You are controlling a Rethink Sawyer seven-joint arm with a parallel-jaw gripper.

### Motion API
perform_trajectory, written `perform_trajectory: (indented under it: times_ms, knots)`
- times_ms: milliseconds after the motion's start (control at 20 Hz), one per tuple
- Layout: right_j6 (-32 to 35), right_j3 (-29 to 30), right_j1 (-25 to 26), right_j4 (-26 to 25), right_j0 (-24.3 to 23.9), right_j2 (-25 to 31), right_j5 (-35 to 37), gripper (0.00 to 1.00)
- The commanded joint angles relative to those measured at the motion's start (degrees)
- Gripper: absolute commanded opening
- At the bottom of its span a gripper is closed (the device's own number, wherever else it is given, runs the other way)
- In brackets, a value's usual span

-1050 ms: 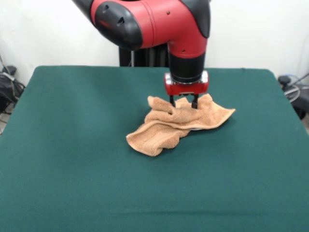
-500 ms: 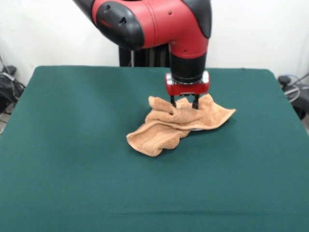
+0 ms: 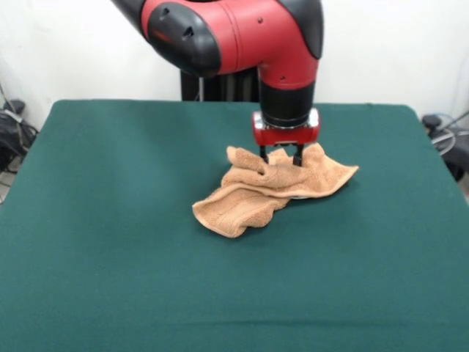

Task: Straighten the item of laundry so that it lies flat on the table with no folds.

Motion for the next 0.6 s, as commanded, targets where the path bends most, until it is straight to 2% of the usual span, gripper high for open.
perform_trajectory:
  times_ms: [50, 600]
  knots:
    - [7.99, -12.10, -0.68, -5.10, 3.34, -4.68, -2.62, 1.00]
    - [6.66, -13.84, 0.10, -3.76, 4.45, -4.77, 0.76, 1.00]
